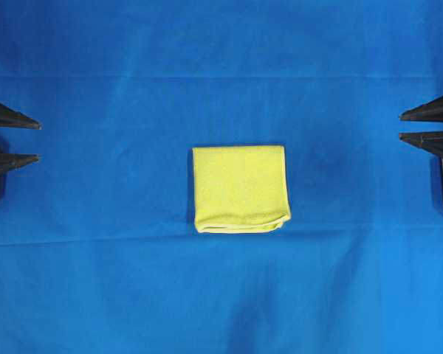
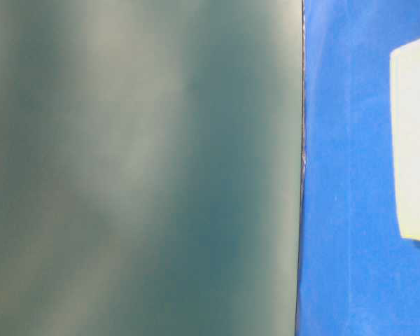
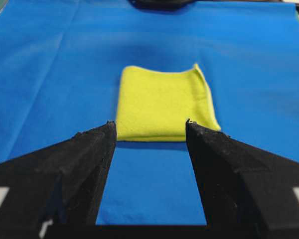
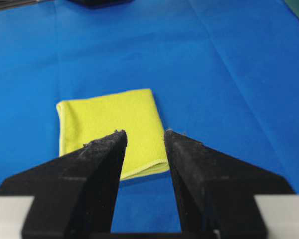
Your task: Fold a vertical towel.
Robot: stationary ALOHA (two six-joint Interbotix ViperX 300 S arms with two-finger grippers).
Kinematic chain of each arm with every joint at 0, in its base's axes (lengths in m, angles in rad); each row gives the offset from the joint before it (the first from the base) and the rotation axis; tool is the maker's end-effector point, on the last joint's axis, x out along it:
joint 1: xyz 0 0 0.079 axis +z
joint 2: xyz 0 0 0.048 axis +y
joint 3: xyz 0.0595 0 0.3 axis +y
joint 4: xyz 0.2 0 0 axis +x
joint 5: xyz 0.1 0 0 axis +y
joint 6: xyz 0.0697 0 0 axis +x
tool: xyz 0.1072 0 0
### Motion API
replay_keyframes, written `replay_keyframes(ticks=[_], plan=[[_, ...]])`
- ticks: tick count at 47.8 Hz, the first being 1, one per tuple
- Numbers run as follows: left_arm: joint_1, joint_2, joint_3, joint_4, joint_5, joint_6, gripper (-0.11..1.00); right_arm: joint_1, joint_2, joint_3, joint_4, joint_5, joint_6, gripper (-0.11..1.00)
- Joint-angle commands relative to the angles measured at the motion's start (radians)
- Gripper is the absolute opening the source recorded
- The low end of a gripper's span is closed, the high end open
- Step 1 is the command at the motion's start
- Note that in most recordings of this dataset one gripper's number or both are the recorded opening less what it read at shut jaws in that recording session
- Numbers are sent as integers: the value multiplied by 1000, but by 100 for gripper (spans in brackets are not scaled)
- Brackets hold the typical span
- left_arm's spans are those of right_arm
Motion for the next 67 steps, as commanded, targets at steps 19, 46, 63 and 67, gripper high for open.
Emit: replay_keyframes(ticks=[19, 46, 63, 67], plan=[[5, 6, -12, 2, 0, -2, 55, -3, 17, -8, 3, -3, 3, 45], [5, 6, -12, 2, 2, -2, 55, -3, 17, -8, 3, 9, 3, 45], [5, 6, -12, 2, 2, -2, 55, -3, 17, -8, 3, 11, 3, 45], [5, 6, -12, 0, 2, -2, 55, -3, 17, -8, 3, 12, 3, 45]])
